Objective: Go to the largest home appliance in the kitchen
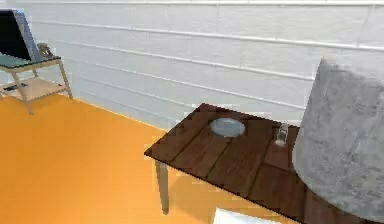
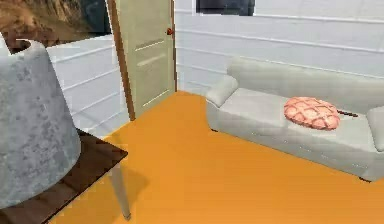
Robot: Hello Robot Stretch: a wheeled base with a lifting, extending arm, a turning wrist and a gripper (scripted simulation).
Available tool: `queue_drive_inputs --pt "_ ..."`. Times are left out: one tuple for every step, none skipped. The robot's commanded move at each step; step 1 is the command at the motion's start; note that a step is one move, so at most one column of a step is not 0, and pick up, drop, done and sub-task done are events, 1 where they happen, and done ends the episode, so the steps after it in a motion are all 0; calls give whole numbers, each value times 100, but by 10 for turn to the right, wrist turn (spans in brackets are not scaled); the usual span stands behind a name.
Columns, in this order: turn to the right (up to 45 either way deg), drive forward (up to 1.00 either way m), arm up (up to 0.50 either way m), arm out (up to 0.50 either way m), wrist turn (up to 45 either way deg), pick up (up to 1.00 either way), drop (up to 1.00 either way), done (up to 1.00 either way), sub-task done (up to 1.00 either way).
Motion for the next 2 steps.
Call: queue_drive_inputs --pt "-450 0 0 0 0 0 0 0 0" --pt "-450 0 0 0 0 0 0 0 0"
